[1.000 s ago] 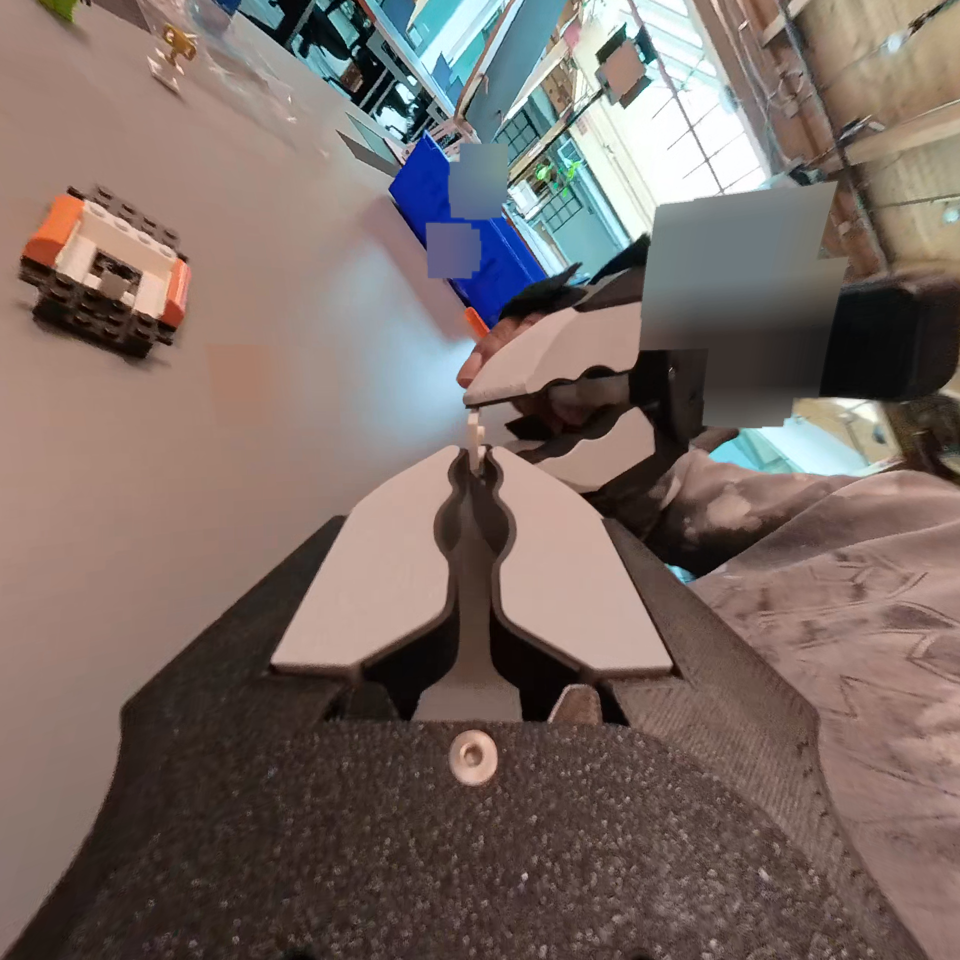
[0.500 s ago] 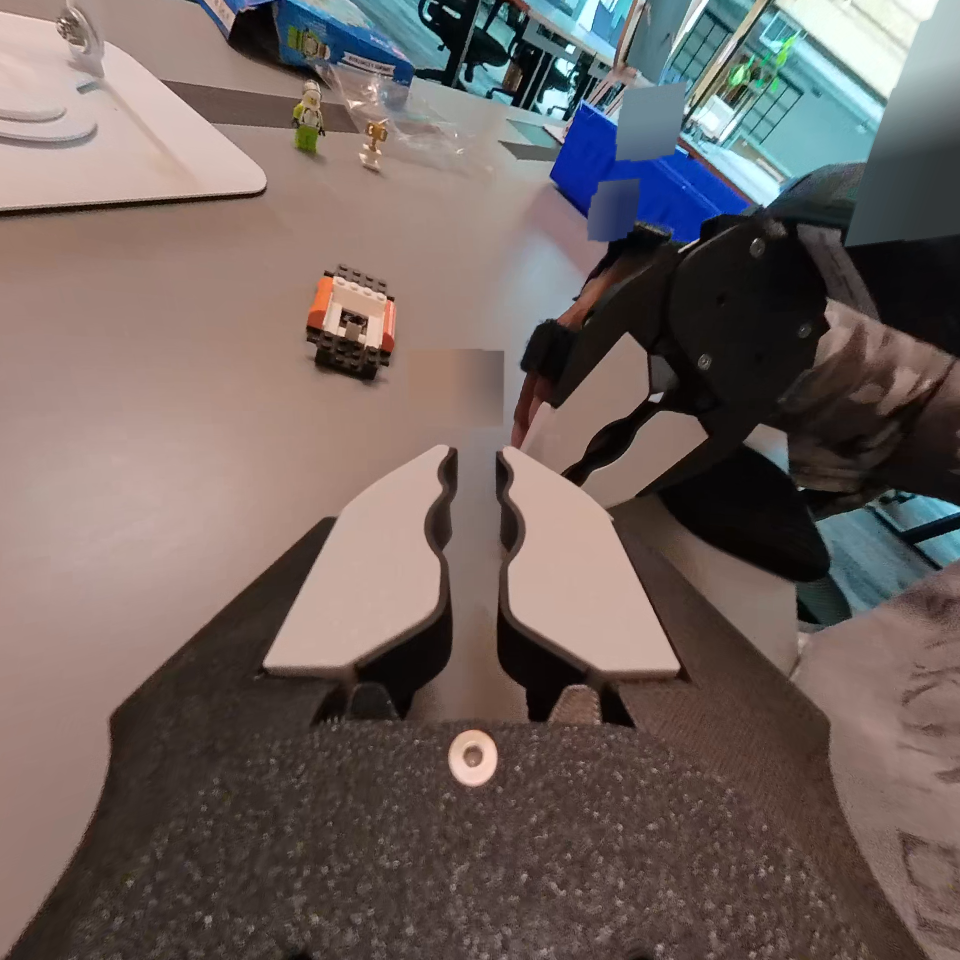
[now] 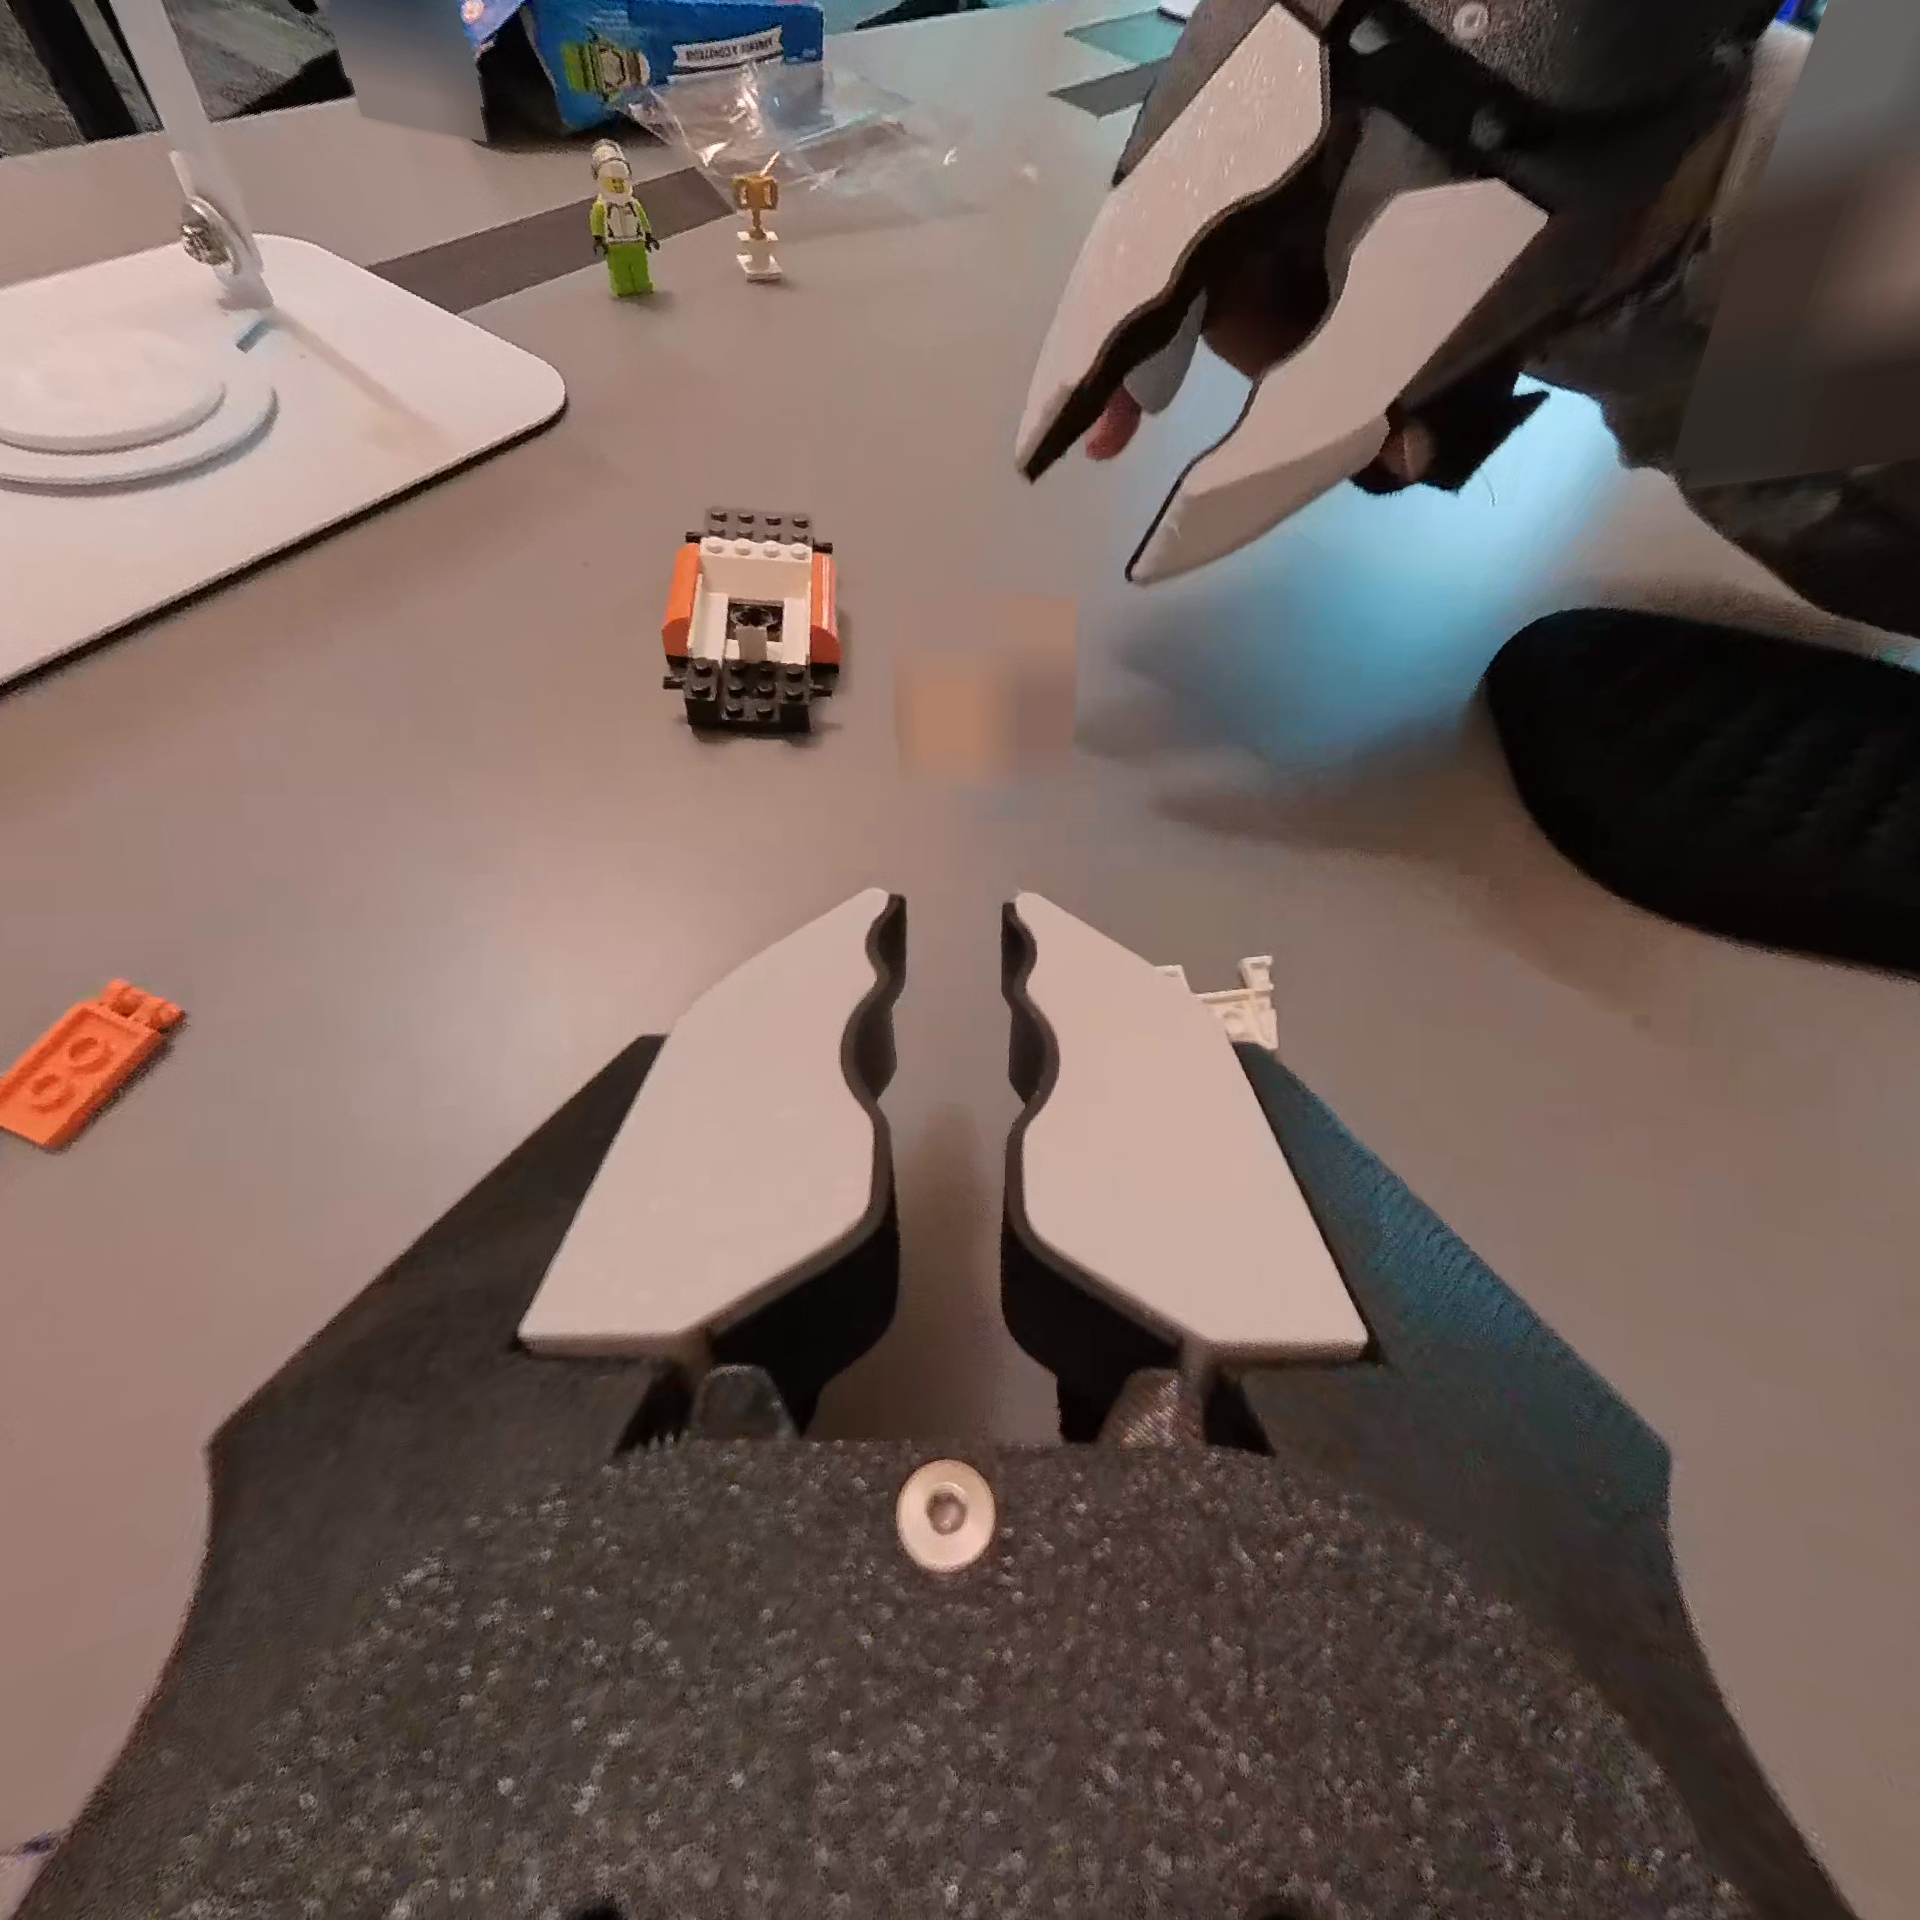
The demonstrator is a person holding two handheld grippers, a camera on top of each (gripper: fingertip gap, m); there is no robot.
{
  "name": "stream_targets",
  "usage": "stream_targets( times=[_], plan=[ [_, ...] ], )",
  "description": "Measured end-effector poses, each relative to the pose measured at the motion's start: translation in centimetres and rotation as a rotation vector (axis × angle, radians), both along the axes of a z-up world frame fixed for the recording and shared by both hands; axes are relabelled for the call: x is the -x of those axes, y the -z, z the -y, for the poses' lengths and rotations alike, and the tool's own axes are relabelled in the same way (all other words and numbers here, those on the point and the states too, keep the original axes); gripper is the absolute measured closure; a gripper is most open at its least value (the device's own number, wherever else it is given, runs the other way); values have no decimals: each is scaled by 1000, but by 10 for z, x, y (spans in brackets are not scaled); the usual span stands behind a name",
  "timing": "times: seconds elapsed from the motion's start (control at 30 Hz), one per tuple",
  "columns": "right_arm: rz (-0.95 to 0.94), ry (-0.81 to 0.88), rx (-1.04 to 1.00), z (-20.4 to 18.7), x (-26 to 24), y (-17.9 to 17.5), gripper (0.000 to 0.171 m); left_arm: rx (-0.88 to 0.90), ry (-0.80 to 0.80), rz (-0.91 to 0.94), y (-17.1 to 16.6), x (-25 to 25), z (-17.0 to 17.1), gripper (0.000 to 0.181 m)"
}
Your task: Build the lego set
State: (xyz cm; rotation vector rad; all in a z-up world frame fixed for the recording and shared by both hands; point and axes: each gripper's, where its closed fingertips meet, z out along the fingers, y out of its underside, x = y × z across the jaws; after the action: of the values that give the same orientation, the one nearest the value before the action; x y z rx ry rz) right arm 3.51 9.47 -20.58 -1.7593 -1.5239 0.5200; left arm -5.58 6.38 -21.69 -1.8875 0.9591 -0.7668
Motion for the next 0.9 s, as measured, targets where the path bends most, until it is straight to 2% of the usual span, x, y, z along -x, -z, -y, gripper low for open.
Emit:
stream_targets(
  times=[0.13, 0.27, 0.43, 0.57, 0.73, 0.9],
  plan=[
    [-37, 85, 7, -12, -15, 7, 137, 3, -17, -57, 8, -1, -11, 158],
    [-119, 149, -3, -21, -20, 8, 137, -12, -44, -149, 15, -9, -42, 143],
    [-133, 161, -21, -22, -26, 10, 137, 11, -34, -238, 29, -36, -86, 123],
    [-101, 149, -27, -17, -32, 16, 137, 27, 25, -298, 39, -57, -103, 115],
    [-113, 145, -13, -16, -33, 17, 138, 10, 186, -416, 45, -69, -104, 132],
    [-91, 101, 4, -8, -28, 23, 139, -46, 494, -506, 45, -64, -87, 132]
  ],
)
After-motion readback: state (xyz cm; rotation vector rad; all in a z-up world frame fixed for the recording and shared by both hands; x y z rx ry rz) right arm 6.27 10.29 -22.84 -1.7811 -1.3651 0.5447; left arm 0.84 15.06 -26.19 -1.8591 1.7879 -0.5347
